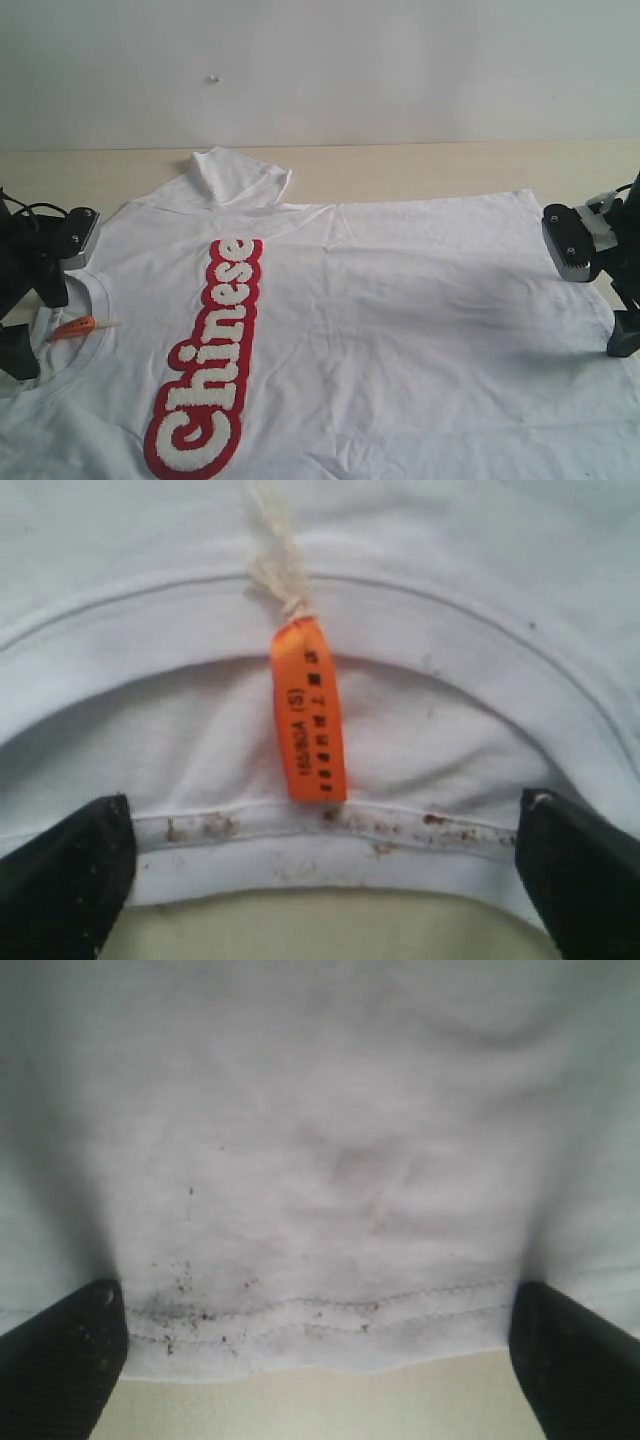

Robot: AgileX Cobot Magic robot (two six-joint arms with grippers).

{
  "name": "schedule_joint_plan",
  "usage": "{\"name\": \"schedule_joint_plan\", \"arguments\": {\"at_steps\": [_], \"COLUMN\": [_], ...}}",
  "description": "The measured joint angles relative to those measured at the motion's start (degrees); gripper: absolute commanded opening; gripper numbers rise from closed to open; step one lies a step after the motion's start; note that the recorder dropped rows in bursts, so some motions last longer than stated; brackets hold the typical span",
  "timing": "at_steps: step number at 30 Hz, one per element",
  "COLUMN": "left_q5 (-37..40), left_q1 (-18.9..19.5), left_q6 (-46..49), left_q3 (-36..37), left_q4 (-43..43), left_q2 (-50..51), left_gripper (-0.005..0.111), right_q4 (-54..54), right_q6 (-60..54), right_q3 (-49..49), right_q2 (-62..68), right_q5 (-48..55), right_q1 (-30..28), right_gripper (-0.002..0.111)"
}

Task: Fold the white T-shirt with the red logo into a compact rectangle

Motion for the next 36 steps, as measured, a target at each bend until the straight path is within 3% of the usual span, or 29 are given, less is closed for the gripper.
{"name": "schedule_joint_plan", "arguments": {"at_steps": [22, 24, 26, 28, 30, 36], "left_q5": [-8.0, -8.0, -8.1, -8.3, -8.3, -9.2], "left_q1": [-0.4, -0.4, -0.4, -0.4, -0.4, -0.4], "left_q6": [-0.3, -0.4, -0.4, -0.8, -1.1, -1.1], "left_q3": [4.7, 4.7, 4.8, 4.8, 4.8, 4.8], "left_q4": [3.1, 3.1, 3.1, 3.3, 3.7, 4.6], "left_q2": [-0.9, -0.9, -0.9, -0.9, -0.9, -0.9], "left_gripper": [0.102, 0.093, 0.072, 0.042, 0.004, 0.001], "right_q4": [0.0, 0.0, 0.0, 0.0, 0.0, 0.0], "right_q6": [0.0, 0.0, 0.0, 0.0, 0.0, 0.0], "right_q3": [0.0, 0.0, 0.0, 0.0, 0.0, 0.0], "right_q2": [0.0, 0.0, 0.0, 0.0, 0.0, 0.0], "right_q5": [0.0, 0.0, 0.0, 0.0, 0.0, 0.0], "right_q1": [0.0, 0.0, 0.0, 0.0, 0.0, 0.0], "right_gripper": [0.105, 0.105, 0.105, 0.105, 0.105, 0.105]}}
